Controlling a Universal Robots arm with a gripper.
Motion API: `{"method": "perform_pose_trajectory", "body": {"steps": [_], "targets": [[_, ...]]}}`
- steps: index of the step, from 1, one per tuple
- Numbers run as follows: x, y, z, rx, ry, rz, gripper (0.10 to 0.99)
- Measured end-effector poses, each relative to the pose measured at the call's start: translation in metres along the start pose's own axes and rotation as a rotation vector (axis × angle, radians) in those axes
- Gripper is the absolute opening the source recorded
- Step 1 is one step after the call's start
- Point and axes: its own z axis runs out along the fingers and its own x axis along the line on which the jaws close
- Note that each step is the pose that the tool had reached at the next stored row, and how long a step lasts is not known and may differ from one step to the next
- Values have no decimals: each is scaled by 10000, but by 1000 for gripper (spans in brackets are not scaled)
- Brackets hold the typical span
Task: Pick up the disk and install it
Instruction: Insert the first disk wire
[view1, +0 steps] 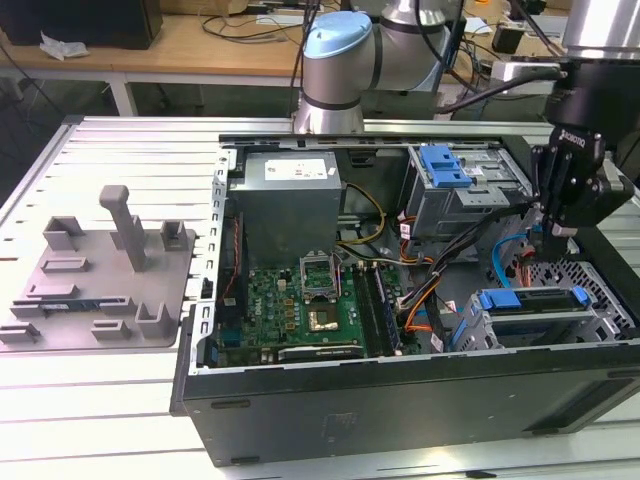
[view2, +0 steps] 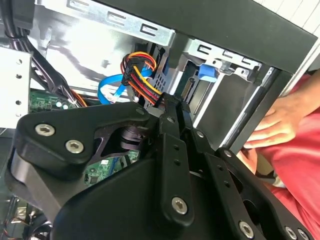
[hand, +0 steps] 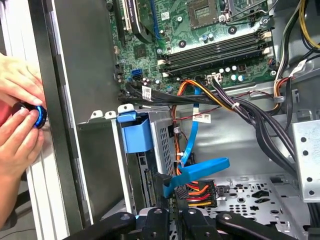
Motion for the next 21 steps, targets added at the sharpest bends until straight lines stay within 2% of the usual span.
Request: {"method": "perform_pose_trajectory", "body": {"steps": [3,6,7,10,14,16,17,18,21], "targets": [[81,-11,20,-20,-136,1,169],[190,-27,57,-28,-193,2,169],[219,-31,65,-34,-291,-15,169],[234,-33,38,32,-531,-204,169],[251,-36,13,124,-788,-341,169],[265,-38,11,153,-880,-373,169],[275,-40,15,159,-930,-387,169],[306,-43,26,149,-1037,-391,169],[363,-49,45,129,-1232,-395,169]]}}
